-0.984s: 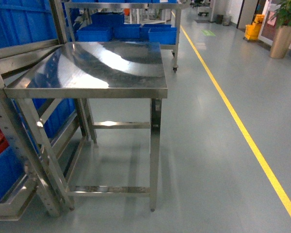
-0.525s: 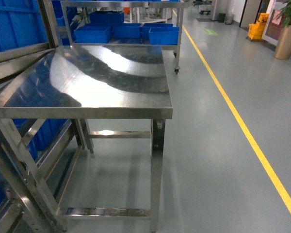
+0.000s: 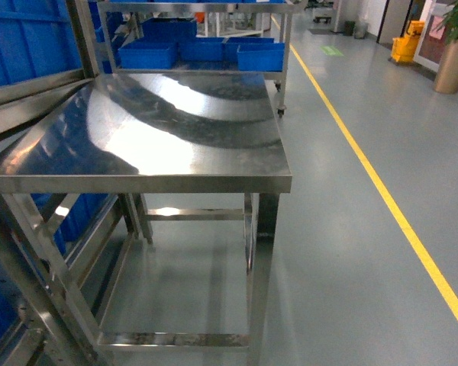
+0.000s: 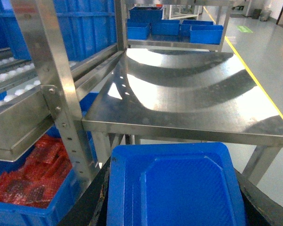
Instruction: Pick blue part to blue bin on bottom shelf
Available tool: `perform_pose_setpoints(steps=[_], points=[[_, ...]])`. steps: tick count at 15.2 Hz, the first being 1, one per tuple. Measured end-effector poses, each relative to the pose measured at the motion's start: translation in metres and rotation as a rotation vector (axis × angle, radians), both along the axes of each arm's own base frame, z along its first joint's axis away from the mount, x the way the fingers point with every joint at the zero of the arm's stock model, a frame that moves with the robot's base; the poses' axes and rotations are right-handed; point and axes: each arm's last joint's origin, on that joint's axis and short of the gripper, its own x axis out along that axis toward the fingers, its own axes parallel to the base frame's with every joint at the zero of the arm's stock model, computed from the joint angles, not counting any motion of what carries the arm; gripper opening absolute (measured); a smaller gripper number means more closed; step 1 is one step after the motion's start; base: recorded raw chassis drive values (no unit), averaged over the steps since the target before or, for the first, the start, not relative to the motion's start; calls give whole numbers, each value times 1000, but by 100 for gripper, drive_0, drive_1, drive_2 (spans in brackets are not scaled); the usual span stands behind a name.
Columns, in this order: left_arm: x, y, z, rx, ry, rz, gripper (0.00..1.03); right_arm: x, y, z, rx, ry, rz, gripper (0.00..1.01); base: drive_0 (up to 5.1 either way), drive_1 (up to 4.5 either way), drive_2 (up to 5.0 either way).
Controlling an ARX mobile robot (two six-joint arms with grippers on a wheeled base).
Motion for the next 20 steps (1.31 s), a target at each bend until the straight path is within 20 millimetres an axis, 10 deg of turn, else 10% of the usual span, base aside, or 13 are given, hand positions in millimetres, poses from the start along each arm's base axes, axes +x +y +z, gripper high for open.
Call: perform_pose_setpoints(steps=[12, 20], points=[[0, 0, 0, 0, -1, 1, 43, 0, 0, 0, 0, -3, 1, 98, -9, 424, -443], [0, 0, 0, 0, 0, 2, 43, 0, 0, 0, 0, 1, 1, 98, -498, 244, 244]])
